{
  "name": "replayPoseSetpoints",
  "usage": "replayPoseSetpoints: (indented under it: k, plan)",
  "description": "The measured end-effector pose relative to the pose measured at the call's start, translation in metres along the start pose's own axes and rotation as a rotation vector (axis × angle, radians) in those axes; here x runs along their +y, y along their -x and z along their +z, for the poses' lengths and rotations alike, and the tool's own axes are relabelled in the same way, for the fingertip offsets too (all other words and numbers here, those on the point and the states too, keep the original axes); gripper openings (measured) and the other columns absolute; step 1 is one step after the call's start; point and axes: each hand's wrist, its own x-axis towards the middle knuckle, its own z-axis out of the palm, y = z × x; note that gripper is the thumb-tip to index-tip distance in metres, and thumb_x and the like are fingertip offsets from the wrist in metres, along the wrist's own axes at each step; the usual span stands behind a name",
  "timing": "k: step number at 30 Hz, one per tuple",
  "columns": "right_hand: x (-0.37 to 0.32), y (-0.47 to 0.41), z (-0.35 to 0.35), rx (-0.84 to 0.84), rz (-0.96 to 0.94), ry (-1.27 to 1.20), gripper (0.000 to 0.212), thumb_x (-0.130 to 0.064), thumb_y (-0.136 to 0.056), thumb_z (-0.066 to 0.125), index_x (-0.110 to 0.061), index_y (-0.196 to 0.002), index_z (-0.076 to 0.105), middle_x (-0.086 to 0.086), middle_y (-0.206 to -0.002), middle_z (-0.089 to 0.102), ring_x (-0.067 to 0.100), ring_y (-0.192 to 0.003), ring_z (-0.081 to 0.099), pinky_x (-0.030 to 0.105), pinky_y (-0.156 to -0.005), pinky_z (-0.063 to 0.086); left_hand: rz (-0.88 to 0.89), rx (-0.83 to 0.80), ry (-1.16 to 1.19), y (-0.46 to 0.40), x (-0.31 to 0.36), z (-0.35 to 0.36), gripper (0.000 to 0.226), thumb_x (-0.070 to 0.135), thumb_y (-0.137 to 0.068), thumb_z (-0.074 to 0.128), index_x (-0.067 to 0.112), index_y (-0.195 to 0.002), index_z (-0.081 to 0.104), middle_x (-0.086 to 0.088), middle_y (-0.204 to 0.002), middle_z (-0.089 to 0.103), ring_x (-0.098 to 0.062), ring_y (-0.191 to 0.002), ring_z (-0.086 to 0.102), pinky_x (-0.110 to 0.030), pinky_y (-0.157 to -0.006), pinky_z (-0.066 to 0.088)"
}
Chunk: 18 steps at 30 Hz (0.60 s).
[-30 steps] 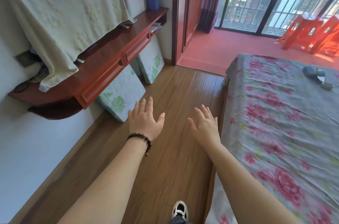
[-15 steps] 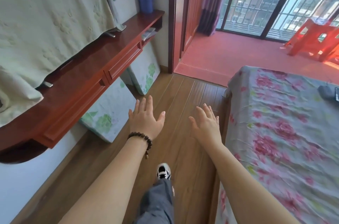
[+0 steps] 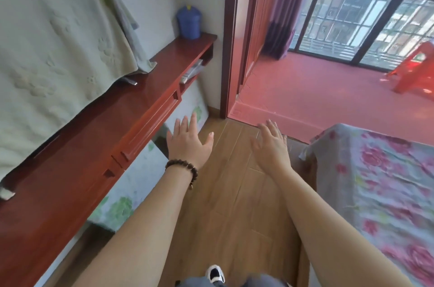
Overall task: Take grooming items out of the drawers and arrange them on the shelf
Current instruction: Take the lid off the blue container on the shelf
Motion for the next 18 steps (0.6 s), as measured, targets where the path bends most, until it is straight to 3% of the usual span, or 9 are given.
replayPoseSetpoints:
  k: [9,18]
  plan:
    - [0.006,-0.185,0.011,-0.016,-0.049,-0.014,0.049,-0.034,-0.097,0.044,-0.021,-0.143,0.036,0.003,-0.159,0.015,0.018,-0.148,0.005,0.046,-0.12,0.002,-0.05,0.005,0.004,-0.164,0.028,0.033,0.072,0.053,-0.093,0.039,0.021,-0.151,0.013,-0.006,-0.159,0.017,-0.024,-0.147,0.009,-0.051,-0.118,0.011]
    - [0.019,-0.41,0.006,-0.107,-0.181,-0.01,0.051,-0.037,-0.098,0.041,-0.02,-0.145,0.034,0.002,-0.159,0.016,0.019,-0.148,0.005,0.049,-0.119,0.006,-0.189,0.123,0.021,-0.358,0.073,0.059,0.071,0.051,-0.092,0.043,0.02,-0.15,0.017,-0.008,-0.158,0.021,-0.025,-0.147,0.011,-0.051,-0.116,0.011]
